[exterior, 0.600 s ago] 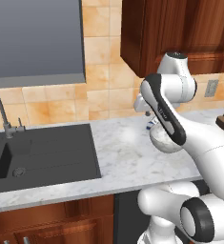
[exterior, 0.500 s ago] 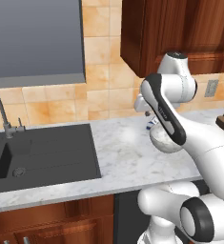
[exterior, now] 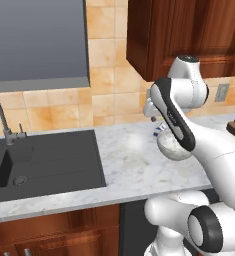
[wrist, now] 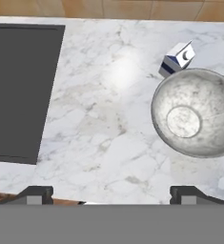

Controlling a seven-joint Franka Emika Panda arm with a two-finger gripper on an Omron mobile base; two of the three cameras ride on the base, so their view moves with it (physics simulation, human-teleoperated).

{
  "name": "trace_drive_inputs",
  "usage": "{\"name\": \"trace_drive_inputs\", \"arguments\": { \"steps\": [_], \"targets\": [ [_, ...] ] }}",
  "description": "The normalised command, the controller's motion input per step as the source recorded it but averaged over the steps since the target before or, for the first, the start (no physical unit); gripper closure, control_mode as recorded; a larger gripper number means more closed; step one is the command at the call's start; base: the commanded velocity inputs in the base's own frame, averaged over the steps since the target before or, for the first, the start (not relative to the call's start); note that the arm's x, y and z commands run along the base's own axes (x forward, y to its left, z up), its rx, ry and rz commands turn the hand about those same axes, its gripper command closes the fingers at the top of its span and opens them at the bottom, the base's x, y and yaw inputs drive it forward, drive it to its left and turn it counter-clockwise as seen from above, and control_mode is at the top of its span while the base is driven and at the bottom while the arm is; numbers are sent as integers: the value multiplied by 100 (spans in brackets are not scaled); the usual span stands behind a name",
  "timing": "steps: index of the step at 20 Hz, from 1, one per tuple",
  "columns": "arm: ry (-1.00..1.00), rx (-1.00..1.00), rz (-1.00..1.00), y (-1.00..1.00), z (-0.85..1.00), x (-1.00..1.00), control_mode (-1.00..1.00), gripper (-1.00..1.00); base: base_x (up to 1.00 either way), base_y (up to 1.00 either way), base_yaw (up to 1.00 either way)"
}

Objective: Gather the eggs and milk located in the vicinity of the sink area and place them right next to the bowl.

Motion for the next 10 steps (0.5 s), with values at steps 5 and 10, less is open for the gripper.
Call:
{"name": "trace_drive_inputs", "arguments": {
  "steps": [5,10],
  "targets": [
    [3,-2,0,-29,-19,11,-100,-100,0,0,0],
    [6,-4,0,-32,-18,27,-100,-100,0,0,0]
  ]
}}
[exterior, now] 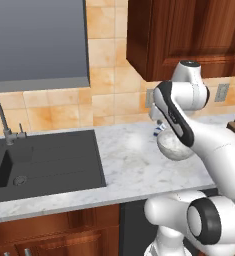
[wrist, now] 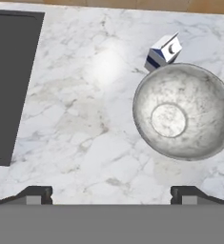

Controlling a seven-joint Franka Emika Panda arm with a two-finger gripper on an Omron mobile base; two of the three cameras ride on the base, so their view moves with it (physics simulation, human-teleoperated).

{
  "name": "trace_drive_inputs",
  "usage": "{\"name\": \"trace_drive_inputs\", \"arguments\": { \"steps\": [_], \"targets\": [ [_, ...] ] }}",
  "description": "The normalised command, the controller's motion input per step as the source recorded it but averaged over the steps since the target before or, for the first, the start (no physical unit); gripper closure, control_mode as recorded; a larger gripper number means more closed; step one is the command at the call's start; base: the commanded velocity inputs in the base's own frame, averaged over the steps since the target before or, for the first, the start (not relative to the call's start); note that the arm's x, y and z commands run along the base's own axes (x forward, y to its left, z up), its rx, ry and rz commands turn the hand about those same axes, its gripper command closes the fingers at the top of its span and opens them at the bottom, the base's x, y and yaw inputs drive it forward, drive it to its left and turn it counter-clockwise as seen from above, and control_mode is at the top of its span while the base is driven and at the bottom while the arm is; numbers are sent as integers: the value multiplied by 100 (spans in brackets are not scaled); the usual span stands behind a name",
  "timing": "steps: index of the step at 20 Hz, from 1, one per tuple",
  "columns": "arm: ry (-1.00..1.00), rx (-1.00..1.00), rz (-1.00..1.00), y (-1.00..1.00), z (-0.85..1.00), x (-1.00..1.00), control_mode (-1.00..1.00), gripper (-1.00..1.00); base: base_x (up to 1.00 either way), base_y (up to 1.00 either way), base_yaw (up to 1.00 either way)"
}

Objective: Gather the eggs and milk located in the vicinity of the sink area and place them right next to the bowl.

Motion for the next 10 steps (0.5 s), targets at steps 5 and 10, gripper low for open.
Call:
{"name": "trace_drive_inputs", "arguments": {
  "steps": [5,10],
  "targets": [
    [0,-2,0,-31,-12,37,-100,-100,0,0,0],
    [1,-5,0,-24,-16,29,-100,-100,0,0,0]
  ]
}}
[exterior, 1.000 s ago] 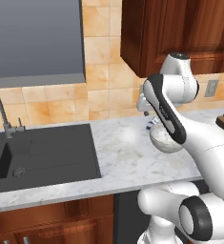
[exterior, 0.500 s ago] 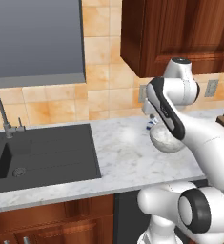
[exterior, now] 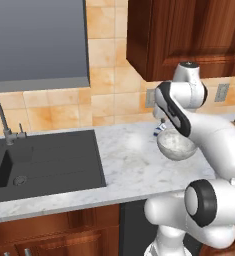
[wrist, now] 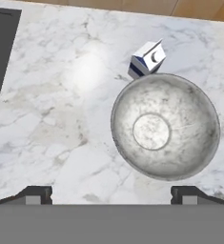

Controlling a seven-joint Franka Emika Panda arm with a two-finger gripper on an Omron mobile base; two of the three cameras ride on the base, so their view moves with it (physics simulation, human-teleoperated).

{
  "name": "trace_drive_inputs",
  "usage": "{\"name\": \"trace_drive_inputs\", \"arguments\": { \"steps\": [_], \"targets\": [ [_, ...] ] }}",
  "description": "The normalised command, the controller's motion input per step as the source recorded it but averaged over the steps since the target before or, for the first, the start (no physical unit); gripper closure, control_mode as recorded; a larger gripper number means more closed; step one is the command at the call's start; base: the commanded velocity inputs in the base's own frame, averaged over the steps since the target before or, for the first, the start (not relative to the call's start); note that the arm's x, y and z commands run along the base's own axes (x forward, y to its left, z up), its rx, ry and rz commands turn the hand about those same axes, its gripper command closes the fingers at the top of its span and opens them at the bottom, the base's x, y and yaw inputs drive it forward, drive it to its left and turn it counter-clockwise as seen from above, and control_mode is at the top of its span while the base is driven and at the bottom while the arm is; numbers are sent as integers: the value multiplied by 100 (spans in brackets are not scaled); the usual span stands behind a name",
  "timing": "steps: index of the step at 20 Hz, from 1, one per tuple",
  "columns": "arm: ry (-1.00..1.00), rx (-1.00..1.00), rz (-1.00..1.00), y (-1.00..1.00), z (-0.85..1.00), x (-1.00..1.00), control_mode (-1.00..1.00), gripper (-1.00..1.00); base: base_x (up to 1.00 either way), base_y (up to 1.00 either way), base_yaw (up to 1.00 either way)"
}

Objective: Gather the eggs and milk located in the vicinity of the sink area and place them right next to the bowl.

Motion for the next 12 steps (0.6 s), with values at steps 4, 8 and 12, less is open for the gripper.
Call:
{"name": "trace_drive_inputs", "arguments": {
  "steps": [4,8,12],
  "targets": [
    [2,-5,-2,-18,-20,37,-100,-100,0,0,0],
    [1,-6,-4,-5,-22,26,-100,-100,0,0,0],
    [0,-5,-7,0,-19,20,-100,-100,0,0,0]
  ]
}}
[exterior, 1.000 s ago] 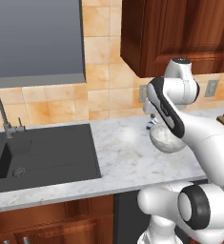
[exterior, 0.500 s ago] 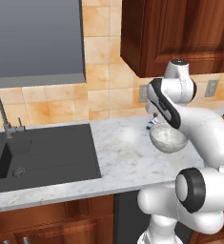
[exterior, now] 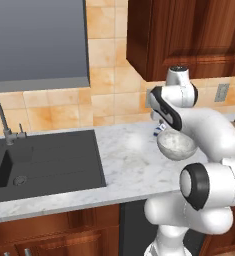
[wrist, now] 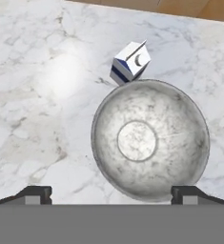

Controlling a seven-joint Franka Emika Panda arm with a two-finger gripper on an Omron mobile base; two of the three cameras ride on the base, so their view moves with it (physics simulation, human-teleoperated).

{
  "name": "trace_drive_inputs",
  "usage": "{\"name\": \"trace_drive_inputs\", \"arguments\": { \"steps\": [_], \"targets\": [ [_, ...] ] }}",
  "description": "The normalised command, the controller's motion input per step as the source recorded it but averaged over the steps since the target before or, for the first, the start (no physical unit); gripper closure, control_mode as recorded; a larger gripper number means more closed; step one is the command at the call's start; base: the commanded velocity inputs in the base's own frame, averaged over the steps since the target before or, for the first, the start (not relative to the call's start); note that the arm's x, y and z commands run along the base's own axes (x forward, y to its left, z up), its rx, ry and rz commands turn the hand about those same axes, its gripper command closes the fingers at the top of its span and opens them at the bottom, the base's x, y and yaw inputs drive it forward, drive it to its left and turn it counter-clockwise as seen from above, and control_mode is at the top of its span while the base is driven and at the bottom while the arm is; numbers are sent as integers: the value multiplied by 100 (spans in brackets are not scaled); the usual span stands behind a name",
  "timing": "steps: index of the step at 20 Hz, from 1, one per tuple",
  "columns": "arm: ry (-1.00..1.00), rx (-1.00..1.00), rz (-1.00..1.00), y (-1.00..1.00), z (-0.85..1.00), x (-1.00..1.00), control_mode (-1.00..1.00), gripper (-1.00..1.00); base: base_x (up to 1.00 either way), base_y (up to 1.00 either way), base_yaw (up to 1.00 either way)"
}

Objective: Gather the eggs and milk located in the vicinity of the sink area and place them right next to the bowl.

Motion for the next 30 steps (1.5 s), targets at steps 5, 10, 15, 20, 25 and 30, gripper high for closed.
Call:
{"name": "trace_drive_inputs", "arguments": {
  "steps": [5,10,15,20,25,30],
  "targets": [
    [0,-2,-9,0,-21,20,-100,-100,0,0,0],
    [0,0,-7,-1,-15,18,-100,-100,0,0,0],
    [0,0,-1,-7,-7,24,-100,-100,0,0,0],
    [0,0,0,-21,-19,33,-100,-100,0,0,0],
    [0,1,0,-15,-16,29,-100,-100,0,0,0],
    [0,2,0,-6,-16,34,-100,-100,0,0,0]
  ]
}}
